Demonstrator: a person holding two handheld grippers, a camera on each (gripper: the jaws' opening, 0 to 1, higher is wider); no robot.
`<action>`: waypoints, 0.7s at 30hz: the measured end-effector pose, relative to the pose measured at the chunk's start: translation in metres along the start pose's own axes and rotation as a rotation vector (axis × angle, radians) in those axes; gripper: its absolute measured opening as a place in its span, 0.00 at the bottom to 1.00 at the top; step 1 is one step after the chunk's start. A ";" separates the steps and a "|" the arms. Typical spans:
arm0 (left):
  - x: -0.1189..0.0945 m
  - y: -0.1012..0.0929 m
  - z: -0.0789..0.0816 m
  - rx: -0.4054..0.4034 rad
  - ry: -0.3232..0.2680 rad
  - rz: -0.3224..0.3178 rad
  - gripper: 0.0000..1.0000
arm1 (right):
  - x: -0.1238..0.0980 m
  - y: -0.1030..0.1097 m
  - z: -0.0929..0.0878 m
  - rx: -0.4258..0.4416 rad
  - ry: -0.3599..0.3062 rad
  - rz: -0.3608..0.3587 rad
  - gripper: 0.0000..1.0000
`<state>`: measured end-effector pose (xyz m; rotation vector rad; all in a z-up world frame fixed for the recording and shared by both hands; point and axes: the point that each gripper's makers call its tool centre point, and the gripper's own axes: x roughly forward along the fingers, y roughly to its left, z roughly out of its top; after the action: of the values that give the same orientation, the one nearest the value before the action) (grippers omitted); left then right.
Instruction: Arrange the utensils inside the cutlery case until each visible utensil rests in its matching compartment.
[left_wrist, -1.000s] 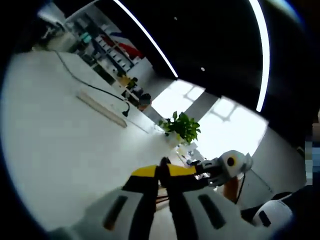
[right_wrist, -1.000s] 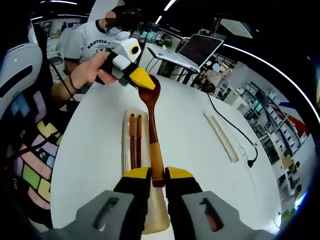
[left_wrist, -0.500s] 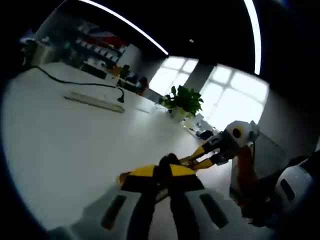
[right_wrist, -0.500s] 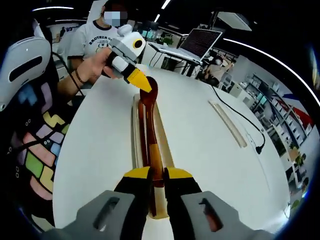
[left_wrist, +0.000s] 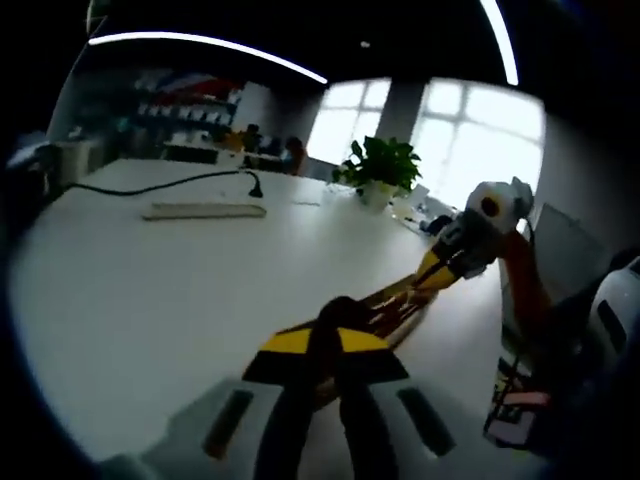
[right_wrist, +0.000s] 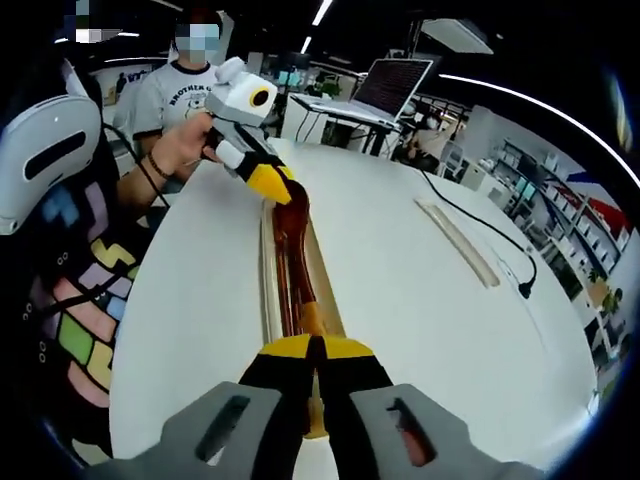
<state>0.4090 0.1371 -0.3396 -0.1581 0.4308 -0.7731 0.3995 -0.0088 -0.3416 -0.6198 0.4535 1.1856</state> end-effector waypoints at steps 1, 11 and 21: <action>0.000 0.001 0.000 0.000 0.001 0.003 0.06 | 0.000 -0.001 -0.001 0.005 0.000 0.000 0.00; -0.003 0.007 0.000 0.038 0.000 0.039 0.07 | 0.000 -0.005 -0.003 0.051 -0.016 -0.030 0.04; -0.004 0.011 0.008 0.079 -0.047 0.065 0.07 | -0.003 -0.016 -0.002 0.110 -0.047 -0.103 0.04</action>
<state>0.4166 0.1477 -0.3340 -0.0882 0.3591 -0.7204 0.4131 -0.0161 -0.3375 -0.5128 0.4389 1.0681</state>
